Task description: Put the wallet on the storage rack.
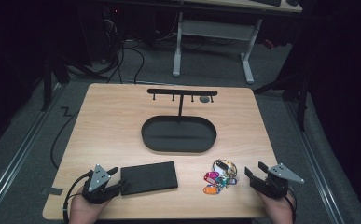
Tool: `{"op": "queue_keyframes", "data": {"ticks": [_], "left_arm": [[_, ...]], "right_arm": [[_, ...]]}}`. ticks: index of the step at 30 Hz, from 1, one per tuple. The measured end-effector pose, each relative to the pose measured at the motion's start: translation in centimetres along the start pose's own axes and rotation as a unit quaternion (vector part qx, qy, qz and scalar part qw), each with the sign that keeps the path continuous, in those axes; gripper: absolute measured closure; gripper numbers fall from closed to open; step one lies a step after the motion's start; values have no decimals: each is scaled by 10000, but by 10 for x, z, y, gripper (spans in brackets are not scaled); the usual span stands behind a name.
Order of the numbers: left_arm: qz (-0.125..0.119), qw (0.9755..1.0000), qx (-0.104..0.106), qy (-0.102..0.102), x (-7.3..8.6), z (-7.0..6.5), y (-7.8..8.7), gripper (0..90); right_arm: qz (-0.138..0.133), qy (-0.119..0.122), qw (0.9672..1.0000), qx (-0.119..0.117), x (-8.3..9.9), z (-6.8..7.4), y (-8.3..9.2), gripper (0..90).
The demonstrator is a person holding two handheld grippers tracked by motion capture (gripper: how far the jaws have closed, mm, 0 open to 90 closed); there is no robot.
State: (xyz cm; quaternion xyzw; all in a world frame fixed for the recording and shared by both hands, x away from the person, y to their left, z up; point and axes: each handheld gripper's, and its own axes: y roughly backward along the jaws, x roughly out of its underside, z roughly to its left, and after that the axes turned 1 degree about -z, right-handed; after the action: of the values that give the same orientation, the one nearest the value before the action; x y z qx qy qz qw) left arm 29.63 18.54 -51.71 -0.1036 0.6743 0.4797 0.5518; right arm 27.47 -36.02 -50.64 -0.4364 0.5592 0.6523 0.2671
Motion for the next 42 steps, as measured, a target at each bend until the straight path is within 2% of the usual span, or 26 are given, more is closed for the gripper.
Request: {"op": "queue_keyframes", "data": {"ticks": [3,4,5,8,13,18,24,27,28,30,31,33,35,36,37,40,42], "left_arm": [[27,10000,-33,-50,-2,-1,-3,487],[27,10000,-33,-50,-2,-1,-3,485],[93,9998,-105,-146,-2,-2,-6,483],[170,9995,-164,-187,-1,-1,-8,478],[221,9995,-222,-38,1,4,-9,478],[249,9996,-132,39,4,7,-7,501],[244,9994,-250,45,8,6,-3,525],[293,9985,-464,28,10,4,2,531],[293,9985,-464,28,10,4,2,535],[306,9980,-548,-9,10,4,5,549],[299,9975,-637,11,11,4,9,559],[334,9972,-675,-15,12,4,11,589],[375,9971,-669,17,14,4,15,625],[375,9971,-669,17,14,4,15,635],[349,9973,-646,59,15,4,17,650],[349,9976,-592,117,20,1,25,691],[361,9974,-598,159,21,1,26,712]], "right_arm": [[-30,35,10000,76,0,-1,-3,342],[-30,35,10000,76,0,-1,-3,342],[-36,40,10000,57,1,-2,-5,329],[-14,123,9999,53,3,-3,-8,302],[-51,113,9999,-50,4,-4,-10,292],[-137,11,9999,-76,4,-3,-12,293],[-121,-40,9998,-123,0,-1,-17,277],[-178,-112,9995,-220,-4,1,-18,249],[-161,-108,9995,-253,-5,2,-20,242],[-163,-75,9995,-252,-6,3,-22,241],[-169,13,9996,-240,-8,8,-25,241],[-223,193,9995,-148,-11,15,-27,253],[-291,349,9989,-100,-15,21,-27,272],[-291,349,9989,-100,-15,21,-27,272],[-393,429,9982,-106,-20,30,-28,290],[-447,551,9974,-84,-27,41,-31,306],[-472,602,9971,-56,-29,43,-32,313]]}}
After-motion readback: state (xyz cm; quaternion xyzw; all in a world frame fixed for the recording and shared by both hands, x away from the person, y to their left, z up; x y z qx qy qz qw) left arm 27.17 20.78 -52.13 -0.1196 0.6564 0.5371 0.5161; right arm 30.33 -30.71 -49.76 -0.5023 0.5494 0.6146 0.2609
